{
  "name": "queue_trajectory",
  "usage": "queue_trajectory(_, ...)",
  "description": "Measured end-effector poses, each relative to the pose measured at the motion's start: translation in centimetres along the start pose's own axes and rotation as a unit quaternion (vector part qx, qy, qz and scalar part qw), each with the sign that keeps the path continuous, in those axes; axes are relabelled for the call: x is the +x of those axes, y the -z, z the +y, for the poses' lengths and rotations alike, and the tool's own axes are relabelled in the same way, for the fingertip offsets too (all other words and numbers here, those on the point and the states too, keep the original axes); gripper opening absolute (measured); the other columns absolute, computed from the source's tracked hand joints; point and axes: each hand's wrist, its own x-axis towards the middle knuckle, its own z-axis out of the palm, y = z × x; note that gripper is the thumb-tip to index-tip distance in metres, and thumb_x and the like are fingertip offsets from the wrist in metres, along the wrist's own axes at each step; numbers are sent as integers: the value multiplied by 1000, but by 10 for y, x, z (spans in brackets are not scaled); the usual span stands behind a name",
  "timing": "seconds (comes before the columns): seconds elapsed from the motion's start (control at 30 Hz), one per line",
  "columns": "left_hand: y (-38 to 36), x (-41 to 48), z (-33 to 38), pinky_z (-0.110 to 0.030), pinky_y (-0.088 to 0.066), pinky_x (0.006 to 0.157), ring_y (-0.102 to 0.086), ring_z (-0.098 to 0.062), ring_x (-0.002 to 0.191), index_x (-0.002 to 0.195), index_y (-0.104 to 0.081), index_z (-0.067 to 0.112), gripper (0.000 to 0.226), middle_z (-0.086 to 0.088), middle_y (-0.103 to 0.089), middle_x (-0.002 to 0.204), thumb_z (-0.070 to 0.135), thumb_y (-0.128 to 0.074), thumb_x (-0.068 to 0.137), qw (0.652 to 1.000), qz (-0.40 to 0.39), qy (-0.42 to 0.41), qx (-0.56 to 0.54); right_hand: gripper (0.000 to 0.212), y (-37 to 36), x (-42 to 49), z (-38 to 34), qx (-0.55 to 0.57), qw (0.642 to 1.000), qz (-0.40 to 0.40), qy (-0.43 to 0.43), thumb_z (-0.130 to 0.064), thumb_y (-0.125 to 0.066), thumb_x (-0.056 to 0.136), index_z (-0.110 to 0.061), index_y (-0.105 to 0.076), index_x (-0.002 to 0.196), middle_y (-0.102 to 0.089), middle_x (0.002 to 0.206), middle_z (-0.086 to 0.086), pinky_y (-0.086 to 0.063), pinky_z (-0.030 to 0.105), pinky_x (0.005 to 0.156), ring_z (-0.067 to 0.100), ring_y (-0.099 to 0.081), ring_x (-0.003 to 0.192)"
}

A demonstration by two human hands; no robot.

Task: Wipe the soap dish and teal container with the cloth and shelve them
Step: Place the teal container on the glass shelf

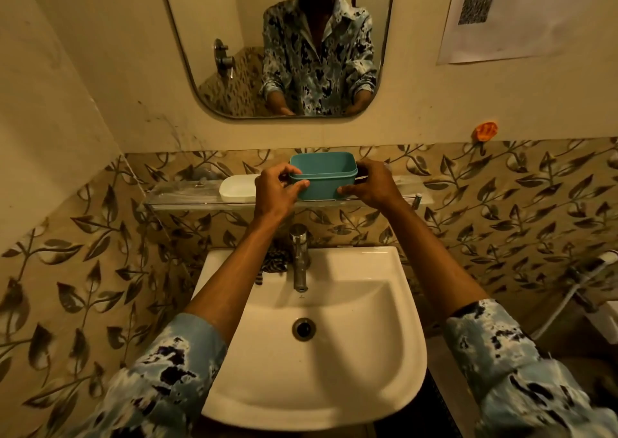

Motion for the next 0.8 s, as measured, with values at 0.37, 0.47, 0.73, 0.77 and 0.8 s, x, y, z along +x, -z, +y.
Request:
queue_trajectory(0.37, -1, -10, -8, -30, -56, 90, -61, -20, 106, 111, -63, 9, 40, -9, -65, 116, 11, -78, 74, 998, -19, -37, 44, 57, -5, -9, 7, 2, 1000, -10, 5, -5, -77, 74, -3, -54, 126, -63, 125, 15, -49, 27, 86, 25, -60, 113)
queue_trajectory(0.47, 5, -20, -10, -13, -52, 80, -58, -9, 104, 117, -58, 16, 43, 4, -61, 113, 14, -75, 77, 997, 39, -66, 26, 61, -6, -19, 10, -12, 999, 48, 12, -14, -79, 74, -4, -53, 127, -60, 126, 15, -47, 27, 90, 25, -56, 115)
queue_trajectory(0.73, 24, -110, -113, -2, -42, 62, -57, 2, 67, 87, -63, 12, 11, 13, -58, 74, 3, -57, 85, 988, 148, 29, 30, 58, -38, -85, 51, 19, 962, 237, 130, -17, -79, 75, -5, -54, 126, -56, 114, 4, -48, 17, 91, 16, -57, 104)
queue_trajectory(0.77, 23, -119, -128, -7, -45, 62, -58, -1, 66, 87, -63, 11, 11, 13, -58, 72, 1, -57, 84, 987, 132, 74, 48, 56, -46, -92, 58, 23, 963, 240, 123, -16, -79, 76, -3, -55, 124, -58, 112, 8, -48, 16, 89, 17, -58, 101)
queue_trajectory(0.8, 21, -125, -141, -14, -49, 64, -61, -7, 69, 88, -63, 10, 12, 10, -61, 74, 1, -58, 84, 984, 111, 118, 69, 54, -56, -97, 65, 25, 965, 235, 112, -15, -79, 76, -1, -56, 122, -59, 110, 11, -48, 15, 87, 18, -58, 99)
